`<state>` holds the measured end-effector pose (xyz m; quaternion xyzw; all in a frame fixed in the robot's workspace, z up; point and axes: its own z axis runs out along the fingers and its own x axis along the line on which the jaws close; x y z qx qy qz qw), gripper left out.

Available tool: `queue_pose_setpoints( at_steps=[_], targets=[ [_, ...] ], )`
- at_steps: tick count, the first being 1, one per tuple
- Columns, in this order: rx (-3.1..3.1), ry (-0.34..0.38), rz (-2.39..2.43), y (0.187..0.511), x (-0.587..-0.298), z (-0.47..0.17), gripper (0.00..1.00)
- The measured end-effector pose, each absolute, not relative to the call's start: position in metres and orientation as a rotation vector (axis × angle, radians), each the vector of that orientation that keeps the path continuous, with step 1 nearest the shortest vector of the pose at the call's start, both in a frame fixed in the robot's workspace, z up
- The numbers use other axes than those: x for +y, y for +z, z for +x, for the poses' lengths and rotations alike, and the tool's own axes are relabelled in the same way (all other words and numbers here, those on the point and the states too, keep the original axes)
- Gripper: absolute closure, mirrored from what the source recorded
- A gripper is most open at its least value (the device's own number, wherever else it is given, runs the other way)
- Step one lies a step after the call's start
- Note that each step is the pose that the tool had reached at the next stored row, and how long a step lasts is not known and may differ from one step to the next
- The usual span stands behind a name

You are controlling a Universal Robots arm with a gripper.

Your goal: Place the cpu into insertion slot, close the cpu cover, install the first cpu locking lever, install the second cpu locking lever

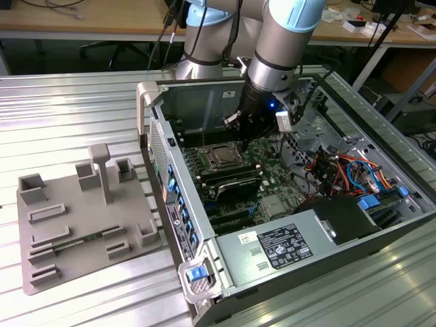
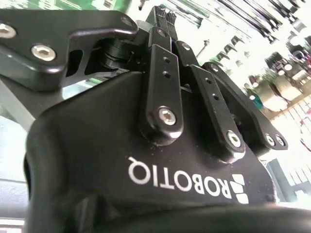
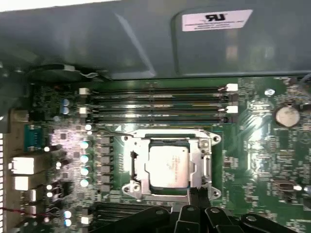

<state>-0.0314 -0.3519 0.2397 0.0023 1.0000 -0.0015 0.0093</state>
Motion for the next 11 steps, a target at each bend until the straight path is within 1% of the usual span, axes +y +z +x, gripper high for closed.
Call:
queue_pose_setpoints(
  at_steps=[4, 6, 11],
  targets=[
    [3.111, -0.005, 0.007, 0.2397, -0.3519, -0.0314, 0.89],
    [3.111, -0.004, 0.007, 0.2476, -0.3519, -0.0315, 0.89],
    [3.113, -0.003, 0.007, 0.2476, -0.3519, -0.0315, 0.89]
  ],
)
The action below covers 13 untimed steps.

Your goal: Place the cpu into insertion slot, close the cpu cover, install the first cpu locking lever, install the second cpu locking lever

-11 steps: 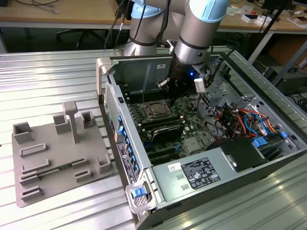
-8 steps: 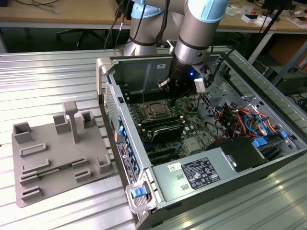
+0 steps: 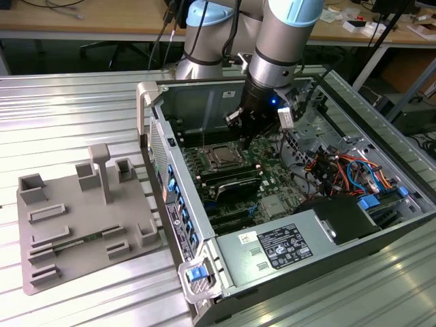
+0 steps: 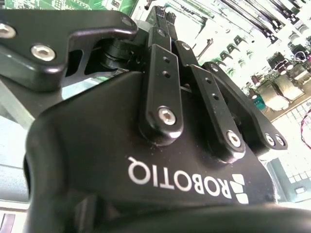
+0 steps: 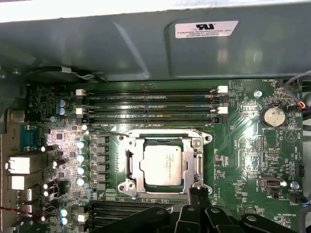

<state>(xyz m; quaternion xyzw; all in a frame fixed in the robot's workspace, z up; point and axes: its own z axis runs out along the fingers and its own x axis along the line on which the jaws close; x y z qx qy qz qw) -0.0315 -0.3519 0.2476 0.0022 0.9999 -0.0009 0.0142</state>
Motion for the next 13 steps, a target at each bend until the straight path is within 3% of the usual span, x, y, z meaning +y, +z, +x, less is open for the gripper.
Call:
queue_pose_setpoints(
  at_steps=[13],
  targets=[
    [3.170, -0.003, 0.007, 0.2496, -0.3519, -0.0358, 0.89]
  ],
)
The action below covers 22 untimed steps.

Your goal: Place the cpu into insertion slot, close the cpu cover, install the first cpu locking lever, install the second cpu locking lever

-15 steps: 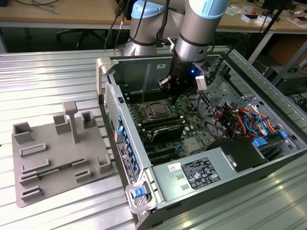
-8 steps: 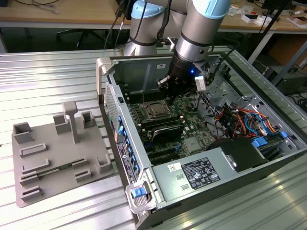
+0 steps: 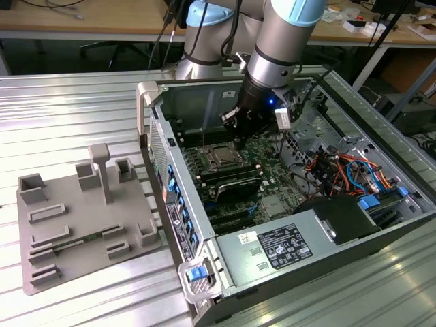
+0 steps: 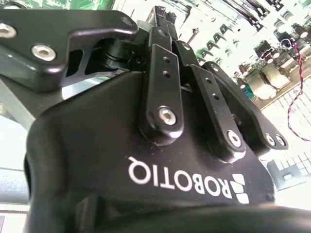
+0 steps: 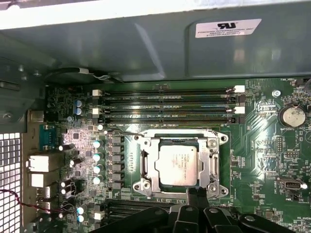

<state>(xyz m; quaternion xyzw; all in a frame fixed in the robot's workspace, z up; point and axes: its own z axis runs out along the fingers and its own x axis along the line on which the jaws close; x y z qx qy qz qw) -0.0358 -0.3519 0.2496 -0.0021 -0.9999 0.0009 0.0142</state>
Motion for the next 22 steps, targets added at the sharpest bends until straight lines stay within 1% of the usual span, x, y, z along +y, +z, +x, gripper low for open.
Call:
queue_pose_setpoints(
  at_steps=[22],
  targets=[
    [-3.113, 0.002, -0.007, 0.2501, -0.3519, -0.0459, 0.89]
  ],
)
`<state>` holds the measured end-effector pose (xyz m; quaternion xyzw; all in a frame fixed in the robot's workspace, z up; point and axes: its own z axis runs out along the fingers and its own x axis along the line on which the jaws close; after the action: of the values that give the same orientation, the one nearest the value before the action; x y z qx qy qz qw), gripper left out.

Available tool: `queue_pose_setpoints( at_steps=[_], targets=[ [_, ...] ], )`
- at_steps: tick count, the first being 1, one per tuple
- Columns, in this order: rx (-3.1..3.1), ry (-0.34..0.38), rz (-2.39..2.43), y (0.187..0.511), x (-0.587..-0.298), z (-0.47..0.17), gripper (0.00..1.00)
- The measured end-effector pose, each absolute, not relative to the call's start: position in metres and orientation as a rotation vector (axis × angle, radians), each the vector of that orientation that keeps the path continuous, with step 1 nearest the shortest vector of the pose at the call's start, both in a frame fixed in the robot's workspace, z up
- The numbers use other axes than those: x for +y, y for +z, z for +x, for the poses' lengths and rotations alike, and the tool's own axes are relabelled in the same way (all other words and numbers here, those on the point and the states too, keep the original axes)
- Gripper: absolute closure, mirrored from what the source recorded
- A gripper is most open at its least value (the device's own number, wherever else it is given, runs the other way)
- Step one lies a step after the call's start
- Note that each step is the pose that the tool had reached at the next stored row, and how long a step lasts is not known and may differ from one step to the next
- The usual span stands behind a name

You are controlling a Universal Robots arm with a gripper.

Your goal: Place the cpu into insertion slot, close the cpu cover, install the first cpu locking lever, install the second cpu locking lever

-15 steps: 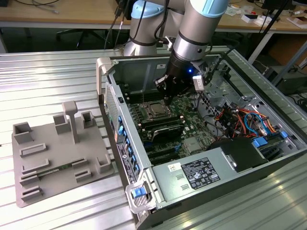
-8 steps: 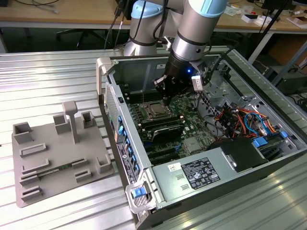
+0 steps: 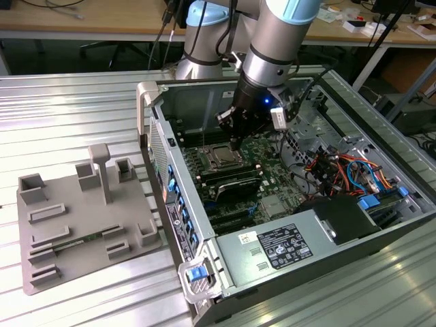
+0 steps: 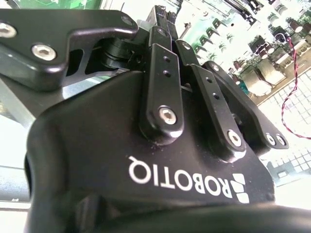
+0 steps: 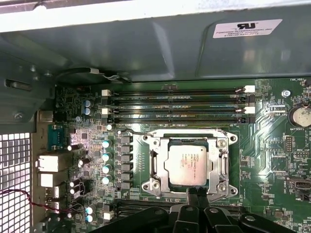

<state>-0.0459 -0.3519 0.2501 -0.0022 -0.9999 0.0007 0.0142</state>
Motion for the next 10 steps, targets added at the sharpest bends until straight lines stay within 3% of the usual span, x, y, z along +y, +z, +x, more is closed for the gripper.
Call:
queue_pose_setpoints(
  at_steps=[10],
  targets=[
    [-3.113, 0.002, -0.007, 0.2501, -0.3519, -0.0487, 0.89]
  ],
)
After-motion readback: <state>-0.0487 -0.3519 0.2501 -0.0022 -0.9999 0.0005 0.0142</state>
